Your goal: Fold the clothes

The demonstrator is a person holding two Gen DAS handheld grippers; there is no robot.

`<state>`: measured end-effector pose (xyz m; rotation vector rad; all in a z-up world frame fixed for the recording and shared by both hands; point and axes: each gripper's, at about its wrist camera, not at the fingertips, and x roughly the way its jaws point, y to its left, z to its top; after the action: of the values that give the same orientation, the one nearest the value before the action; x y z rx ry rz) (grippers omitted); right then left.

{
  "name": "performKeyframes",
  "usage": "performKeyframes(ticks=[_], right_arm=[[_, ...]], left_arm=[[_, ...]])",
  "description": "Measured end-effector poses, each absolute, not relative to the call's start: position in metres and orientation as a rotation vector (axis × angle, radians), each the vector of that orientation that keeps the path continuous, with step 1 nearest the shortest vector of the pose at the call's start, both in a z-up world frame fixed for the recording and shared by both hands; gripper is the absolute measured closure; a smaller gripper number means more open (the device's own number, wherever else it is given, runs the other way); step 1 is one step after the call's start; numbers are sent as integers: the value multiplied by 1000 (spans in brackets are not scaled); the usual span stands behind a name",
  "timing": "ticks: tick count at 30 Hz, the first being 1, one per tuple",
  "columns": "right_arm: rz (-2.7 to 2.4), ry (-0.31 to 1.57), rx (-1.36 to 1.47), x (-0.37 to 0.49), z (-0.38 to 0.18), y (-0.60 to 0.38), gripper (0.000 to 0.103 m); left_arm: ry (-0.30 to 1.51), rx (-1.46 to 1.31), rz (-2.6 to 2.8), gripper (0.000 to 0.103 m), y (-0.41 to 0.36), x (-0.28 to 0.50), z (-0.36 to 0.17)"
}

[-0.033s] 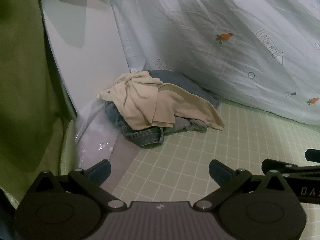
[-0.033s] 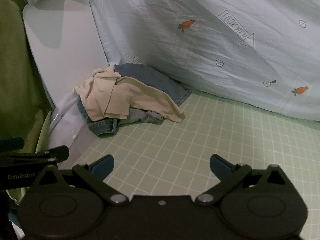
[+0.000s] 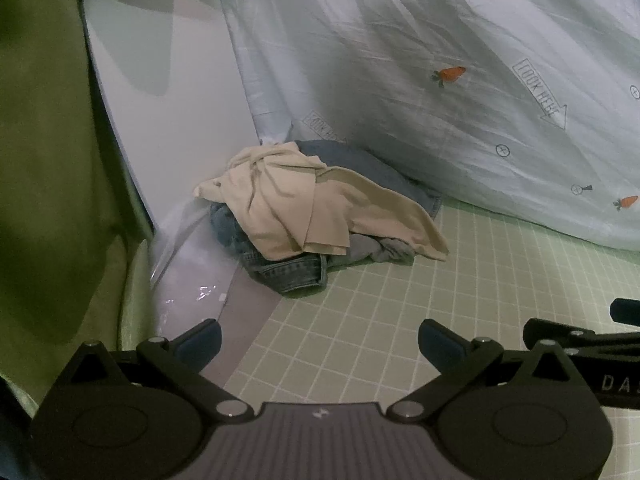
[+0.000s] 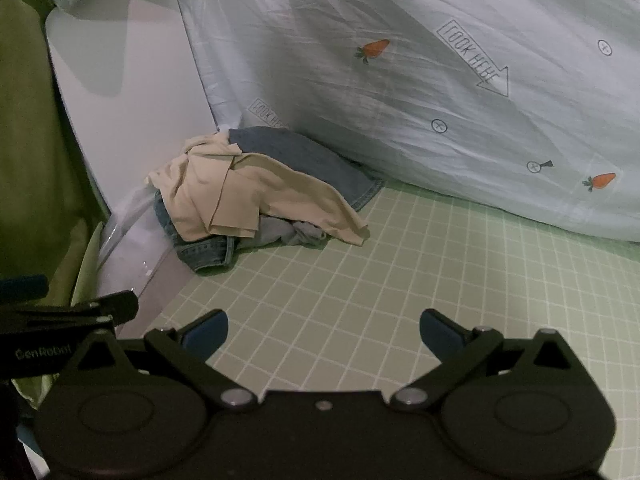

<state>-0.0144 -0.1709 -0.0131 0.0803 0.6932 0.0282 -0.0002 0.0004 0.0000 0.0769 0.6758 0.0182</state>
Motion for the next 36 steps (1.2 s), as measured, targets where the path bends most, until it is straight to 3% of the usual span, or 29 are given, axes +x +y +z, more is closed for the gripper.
performKeyframes(ticks=[36], right_arm=[[23, 698, 79, -25, -14, -171, 0]], left_arm=[[674, 69, 0, 0, 5, -8, -2]])
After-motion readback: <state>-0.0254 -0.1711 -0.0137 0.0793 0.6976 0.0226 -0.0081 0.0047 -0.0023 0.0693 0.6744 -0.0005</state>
